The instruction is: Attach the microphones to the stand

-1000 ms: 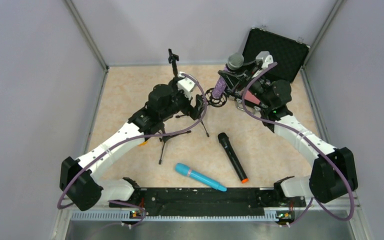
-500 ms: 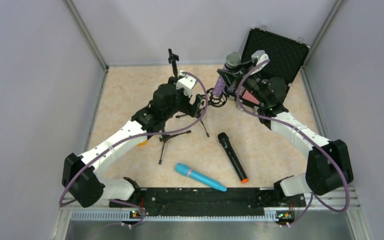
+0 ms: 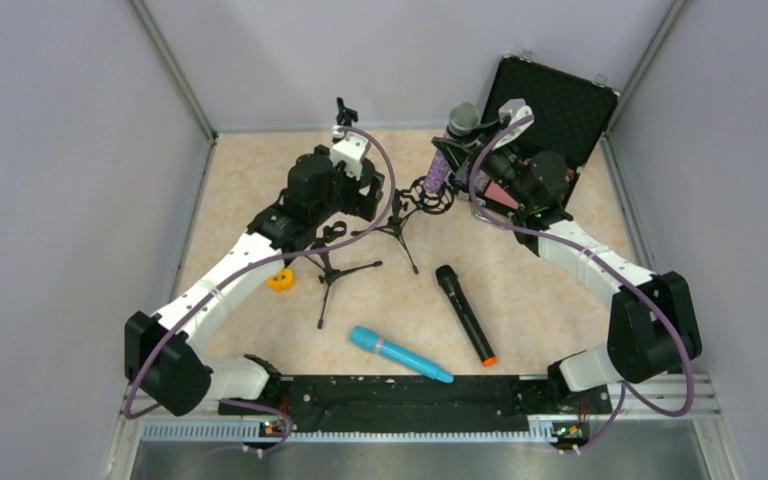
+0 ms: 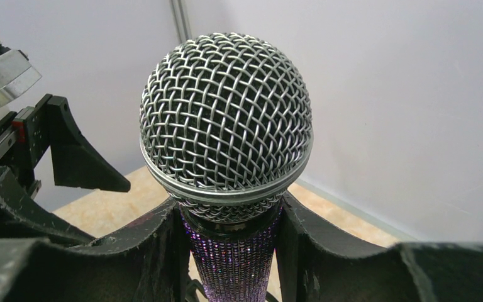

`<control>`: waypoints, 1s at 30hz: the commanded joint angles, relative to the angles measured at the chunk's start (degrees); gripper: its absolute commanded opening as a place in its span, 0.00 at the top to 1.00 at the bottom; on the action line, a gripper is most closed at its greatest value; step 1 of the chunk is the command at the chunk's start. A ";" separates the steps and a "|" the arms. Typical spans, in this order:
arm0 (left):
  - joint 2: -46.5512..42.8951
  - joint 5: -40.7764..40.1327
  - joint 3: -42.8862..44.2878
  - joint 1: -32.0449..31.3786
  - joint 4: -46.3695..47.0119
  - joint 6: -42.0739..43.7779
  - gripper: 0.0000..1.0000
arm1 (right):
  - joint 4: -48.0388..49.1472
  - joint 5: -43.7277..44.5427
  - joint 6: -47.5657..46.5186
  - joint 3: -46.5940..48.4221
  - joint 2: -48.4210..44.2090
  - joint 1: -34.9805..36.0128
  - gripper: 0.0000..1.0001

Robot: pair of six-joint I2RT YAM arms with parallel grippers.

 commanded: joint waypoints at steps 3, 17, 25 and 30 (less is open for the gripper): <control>0.65 8.95 3.42 3.51 0.21 -4.98 0.01 | 3.87 0.79 -0.49 2.75 -1.75 0.83 1.00; 1.81 8.64 4.17 3.98 -1.03 -4.03 0.01 | 2.53 2.44 -1.77 0.13 -3.89 0.78 1.00; 1.97 8.10 4.18 3.92 -1.14 -3.71 0.01 | 3.19 2.00 -0.38 -0.88 -3.53 0.79 1.00; 1.75 7.99 4.19 3.88 -1.16 -3.71 0.01 | 2.97 2.55 -0.33 -1.78 -3.41 0.78 1.00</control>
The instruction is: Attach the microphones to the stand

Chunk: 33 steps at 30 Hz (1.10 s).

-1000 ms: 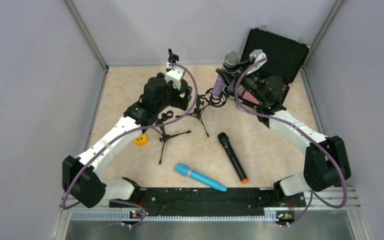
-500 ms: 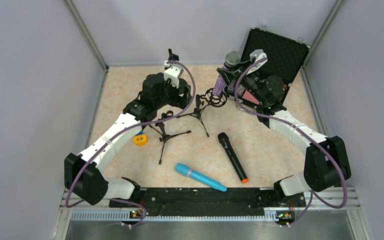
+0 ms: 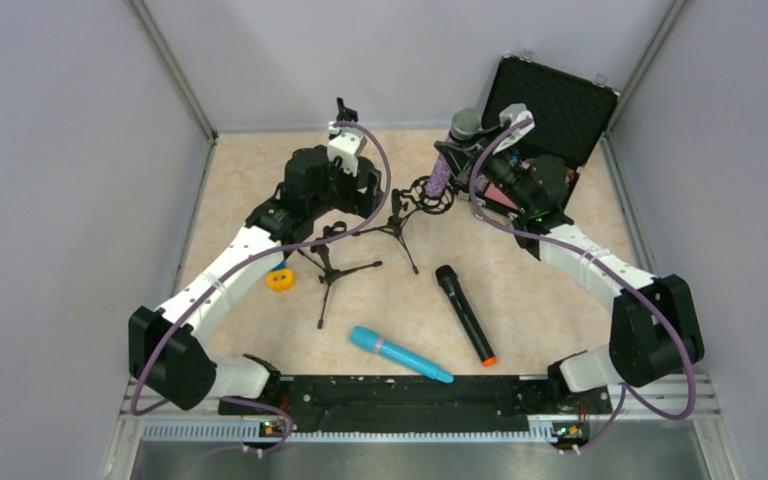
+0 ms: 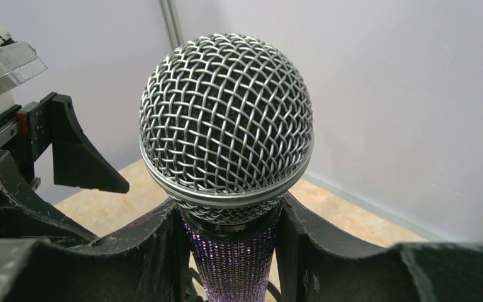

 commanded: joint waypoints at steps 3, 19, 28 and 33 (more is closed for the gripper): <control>0.00 -0.34 2.39 0.06 1.07 0.39 0.01 | 3.35 0.88 -0.03 -0.56 -2.56 0.76 1.00; -0.48 0.48 2.30 -0.23 1.31 0.31 0.01 | 3.01 1.10 0.35 0.54 1.13 1.06 1.00; -0.19 0.57 2.20 -0.35 1.51 0.31 0.01 | 1.06 2.17 -2.27 1.00 2.57 2.49 1.00; -0.34 0.63 2.13 -0.42 1.58 0.36 0.01 | 0.74 2.71 -2.70 0.92 3.65 2.79 1.00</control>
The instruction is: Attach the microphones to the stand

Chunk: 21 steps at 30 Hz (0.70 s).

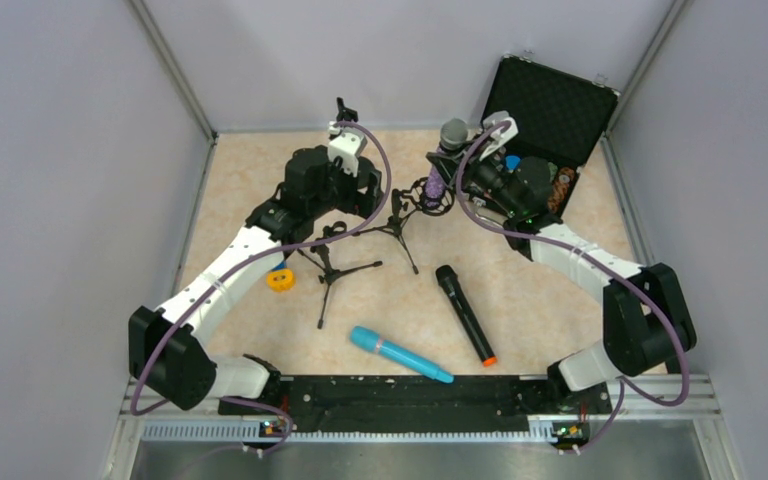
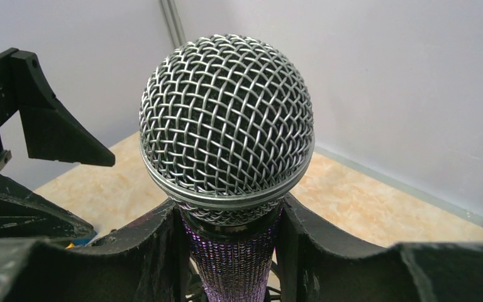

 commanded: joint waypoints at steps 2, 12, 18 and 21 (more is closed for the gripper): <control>-0.28 0.24 2.10 -0.28 1.70 0.40 0.01 | 2.71 1.13 -1.41 1.94 1.07 1.22 1.00; -0.32 0.96 2.11 -0.36 1.75 0.31 0.01 | 4.18 1.68 -2.38 -0.42 2.25 1.74 1.00; -0.24 1.40 2.14 -0.42 1.77 0.23 0.01 | 4.81 2.13 -2.93 -1.78 2.95 2.13 1.00; -0.33 1.68 2.14 -0.51 1.75 0.16 0.01 | 5.56 2.35 -2.98 -2.80 3.43 2.30 1.00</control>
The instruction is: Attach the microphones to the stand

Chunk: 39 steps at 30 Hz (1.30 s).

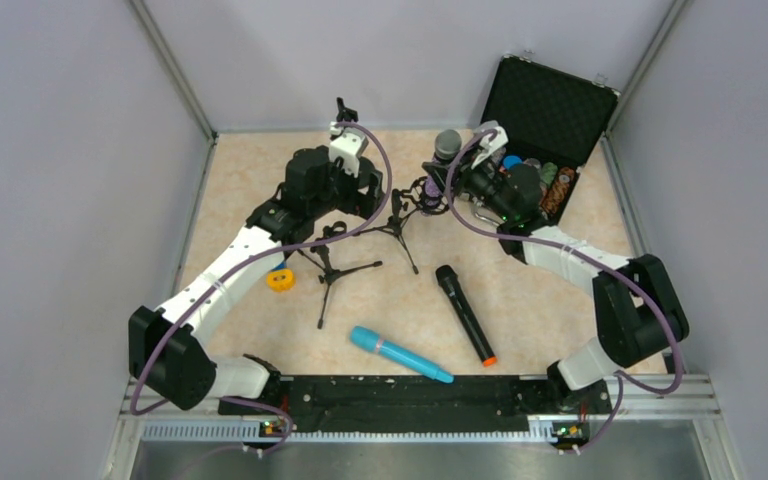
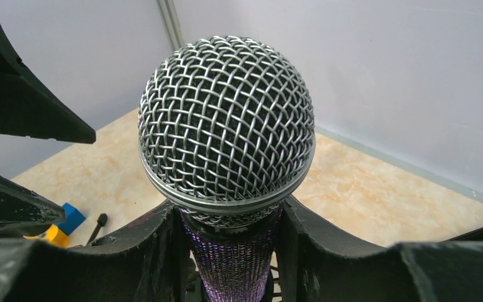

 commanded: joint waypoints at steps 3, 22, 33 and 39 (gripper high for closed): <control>-0.28 1.03 2.09 -0.23 1.75 0.22 0.01 | 4.53 0.87 -1.35 -1.76 0.88 1.17 1.00; -0.32 1.51 2.02 -0.67 1.95 0.40 0.01 | 4.97 -1.54 -0.44 -2.84 1.64 1.96 0.72; -0.33 1.29 1.94 -0.80 1.99 0.66 0.01 | 5.63 -1.02 1.61 -4.73 -5.65 1.91 0.02; -0.73 1.41 1.79 -0.88 2.11 0.91 0.01 | 5.57 -0.49 2.72 -6.08 -8.36 1.92 0.01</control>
